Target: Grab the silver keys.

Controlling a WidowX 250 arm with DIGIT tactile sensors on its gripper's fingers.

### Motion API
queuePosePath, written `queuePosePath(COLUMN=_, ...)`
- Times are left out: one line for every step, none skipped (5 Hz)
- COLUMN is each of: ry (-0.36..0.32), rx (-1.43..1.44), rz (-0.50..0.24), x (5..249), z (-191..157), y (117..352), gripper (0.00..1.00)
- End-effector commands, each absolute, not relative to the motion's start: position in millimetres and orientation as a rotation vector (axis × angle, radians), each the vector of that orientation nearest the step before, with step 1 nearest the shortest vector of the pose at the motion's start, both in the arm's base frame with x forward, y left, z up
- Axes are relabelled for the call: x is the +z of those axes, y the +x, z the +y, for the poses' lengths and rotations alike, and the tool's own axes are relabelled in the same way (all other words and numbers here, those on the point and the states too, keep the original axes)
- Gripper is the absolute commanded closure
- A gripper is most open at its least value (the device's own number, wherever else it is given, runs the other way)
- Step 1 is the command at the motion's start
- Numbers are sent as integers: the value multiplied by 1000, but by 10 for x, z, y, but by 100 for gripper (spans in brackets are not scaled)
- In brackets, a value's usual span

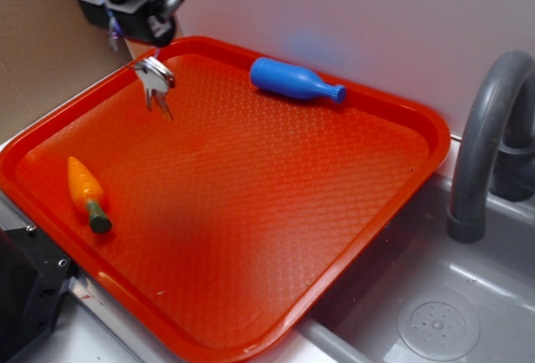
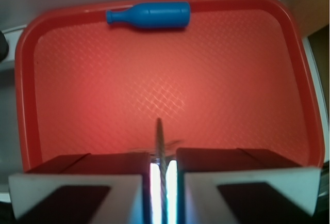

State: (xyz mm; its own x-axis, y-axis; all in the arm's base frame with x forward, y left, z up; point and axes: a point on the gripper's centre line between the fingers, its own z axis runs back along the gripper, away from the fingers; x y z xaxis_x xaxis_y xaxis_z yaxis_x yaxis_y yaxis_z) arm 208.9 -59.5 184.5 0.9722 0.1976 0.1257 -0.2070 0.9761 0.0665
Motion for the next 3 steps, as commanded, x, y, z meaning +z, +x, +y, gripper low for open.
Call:
queuePosePath(ry=37, rx=249, rz=-169, x=1962, z=-668, y=2301, gripper=100)
queuePosePath(ry=21, rx=276, rz=-178, x=1950, z=-659, y=2294, gripper=100)
queuePosePath(ry=22, rx=287, rz=-161, x=1902, z=-665, y=2313, gripper=100)
